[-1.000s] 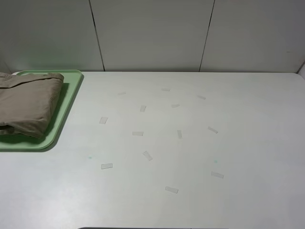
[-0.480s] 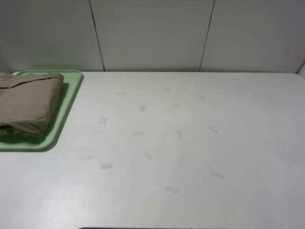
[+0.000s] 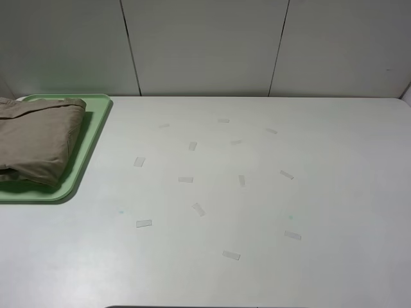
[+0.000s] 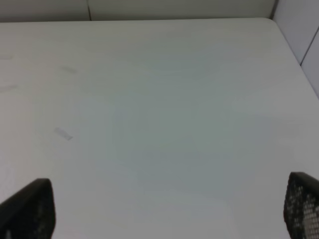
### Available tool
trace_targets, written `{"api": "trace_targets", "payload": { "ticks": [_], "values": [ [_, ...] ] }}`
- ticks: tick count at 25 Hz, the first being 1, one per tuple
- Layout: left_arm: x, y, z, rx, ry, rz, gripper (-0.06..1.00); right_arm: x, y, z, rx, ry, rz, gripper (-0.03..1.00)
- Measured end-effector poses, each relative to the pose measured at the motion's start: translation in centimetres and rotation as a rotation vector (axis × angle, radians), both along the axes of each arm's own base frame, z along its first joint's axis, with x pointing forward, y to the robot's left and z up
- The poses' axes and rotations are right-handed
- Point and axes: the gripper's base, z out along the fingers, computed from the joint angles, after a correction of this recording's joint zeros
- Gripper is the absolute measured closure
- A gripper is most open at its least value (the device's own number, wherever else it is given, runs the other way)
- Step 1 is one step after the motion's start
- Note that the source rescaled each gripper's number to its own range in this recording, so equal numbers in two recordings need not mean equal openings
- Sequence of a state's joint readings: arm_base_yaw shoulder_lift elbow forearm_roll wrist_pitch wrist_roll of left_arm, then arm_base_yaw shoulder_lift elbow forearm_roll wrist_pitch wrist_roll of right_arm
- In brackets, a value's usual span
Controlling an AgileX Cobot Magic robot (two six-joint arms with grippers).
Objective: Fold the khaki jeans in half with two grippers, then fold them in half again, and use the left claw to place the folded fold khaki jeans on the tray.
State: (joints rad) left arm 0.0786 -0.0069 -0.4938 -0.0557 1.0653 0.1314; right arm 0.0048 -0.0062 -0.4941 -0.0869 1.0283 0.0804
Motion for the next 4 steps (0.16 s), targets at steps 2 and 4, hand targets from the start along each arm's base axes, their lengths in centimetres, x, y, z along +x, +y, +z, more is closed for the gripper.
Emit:
{"api": "trace_targets", "payload": {
  "ticks": [2,4],
  "values": [
    [0.00,0.00,0.00,0.000,0.000,0.000,-0.05,0.00,0.00,0.00,0.000,0.000,0.000,-0.03],
    [0.00,0.00,0.00,0.000,0.000,0.000,-0.05,0.00,0.00,0.00,0.000,0.000,0.000,-0.03]
  ]
}}
